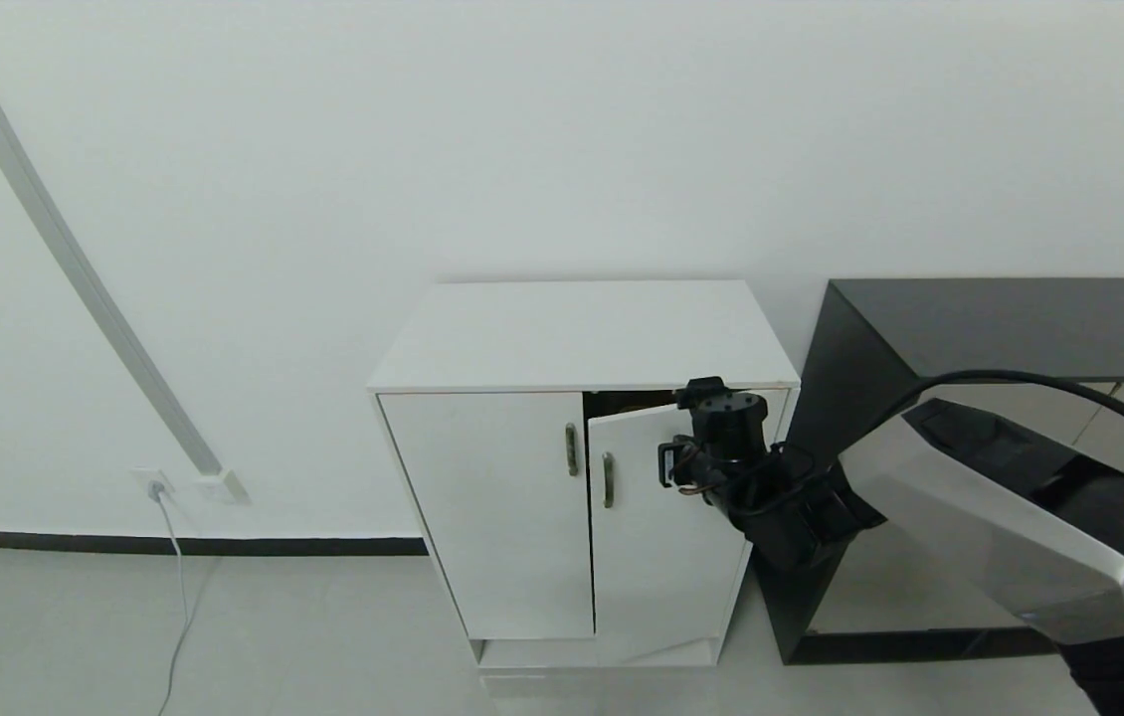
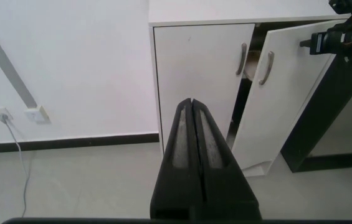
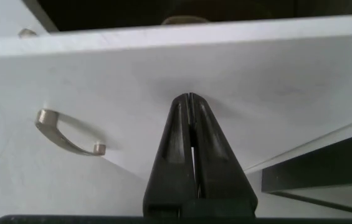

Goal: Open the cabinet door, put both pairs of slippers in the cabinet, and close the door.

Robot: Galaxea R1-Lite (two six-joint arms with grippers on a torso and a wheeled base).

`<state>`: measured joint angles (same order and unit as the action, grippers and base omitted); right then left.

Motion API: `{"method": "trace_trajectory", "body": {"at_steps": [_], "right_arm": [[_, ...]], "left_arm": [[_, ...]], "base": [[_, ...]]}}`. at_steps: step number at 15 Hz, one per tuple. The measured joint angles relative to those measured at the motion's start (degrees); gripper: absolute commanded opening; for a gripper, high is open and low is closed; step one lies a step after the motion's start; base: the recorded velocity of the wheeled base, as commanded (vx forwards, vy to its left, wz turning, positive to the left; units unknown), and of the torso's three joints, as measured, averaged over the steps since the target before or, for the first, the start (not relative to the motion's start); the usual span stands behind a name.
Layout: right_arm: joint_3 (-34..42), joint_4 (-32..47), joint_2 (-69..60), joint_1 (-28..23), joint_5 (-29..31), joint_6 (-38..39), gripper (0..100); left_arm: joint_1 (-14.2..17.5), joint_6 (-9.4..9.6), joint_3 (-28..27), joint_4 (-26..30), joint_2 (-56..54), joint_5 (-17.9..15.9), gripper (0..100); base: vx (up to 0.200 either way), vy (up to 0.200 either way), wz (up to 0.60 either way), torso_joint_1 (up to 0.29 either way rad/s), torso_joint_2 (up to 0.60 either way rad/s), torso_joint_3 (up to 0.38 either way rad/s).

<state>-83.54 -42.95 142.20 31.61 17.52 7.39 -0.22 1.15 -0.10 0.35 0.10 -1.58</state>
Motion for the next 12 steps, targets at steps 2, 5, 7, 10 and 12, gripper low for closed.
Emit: {"method": "trace_trajectory", "body": {"at_steps": [2, 5, 7, 10, 12], "right_arm": [[-1.22, -0.21, 0.88, -0.27, 0.02, 0.00, 0], [-3.64, -0.22, 2.32, -0.77, 0.02, 0.00, 0], [-5.18, -0.21, 3.13, -1.07, 0.00, -0.02, 0], [-6.89, -0.27, 3.96, -1.49, 0.05, 0.00, 0], [-7.56, -0.82, 4.49, -1.54, 0.05, -0.06, 0]], "left_arm": [[0.04, -0.02, 0.00, -0.02, 0.00, 0.00, 0], [0.04, 0.00, 0.00, -0.02, 0.00, 0.00, 0], [0.04, 0.00, 0.00, -0.02, 0.00, 0.02, 0], [0.04, -0.02, 0.00, -0.02, 0.00, 0.02, 0], [0.04, -0.02, 0.00, 0.00, 0.00, 0.02, 0]], "base": [[0.000, 0.000, 0.00, 0.000, 0.00, 0.000], [0.000, 0.000, 0.00, 0.000, 0.00, 0.000], [0.000, 0.000, 0.00, 0.000, 0.00, 0.000], [0.000, 0.000, 0.00, 0.000, 0.00, 0.000], [0.000, 0.000, 0.00, 0.000, 0.00, 0.000]]}}
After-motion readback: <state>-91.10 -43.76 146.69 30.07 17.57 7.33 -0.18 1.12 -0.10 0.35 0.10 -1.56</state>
